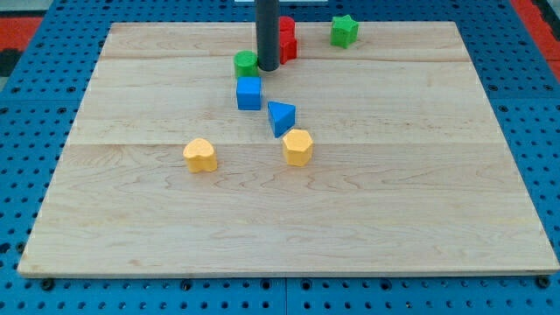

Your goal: Locate the red star at the left side of the blue cube

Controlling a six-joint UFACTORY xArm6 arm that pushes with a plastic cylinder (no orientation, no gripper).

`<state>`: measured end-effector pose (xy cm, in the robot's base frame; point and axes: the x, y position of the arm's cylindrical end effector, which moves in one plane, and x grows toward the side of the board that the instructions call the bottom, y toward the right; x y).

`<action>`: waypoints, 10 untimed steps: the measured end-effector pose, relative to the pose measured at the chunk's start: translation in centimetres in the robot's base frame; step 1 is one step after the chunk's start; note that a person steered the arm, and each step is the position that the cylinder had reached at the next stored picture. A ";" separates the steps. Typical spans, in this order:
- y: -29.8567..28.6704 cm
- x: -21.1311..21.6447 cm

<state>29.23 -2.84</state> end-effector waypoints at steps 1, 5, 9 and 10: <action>-4.2 -2.4; -9.8 -4.3; -4.9 -9.9; 0.0 -9.7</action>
<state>19.49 -2.83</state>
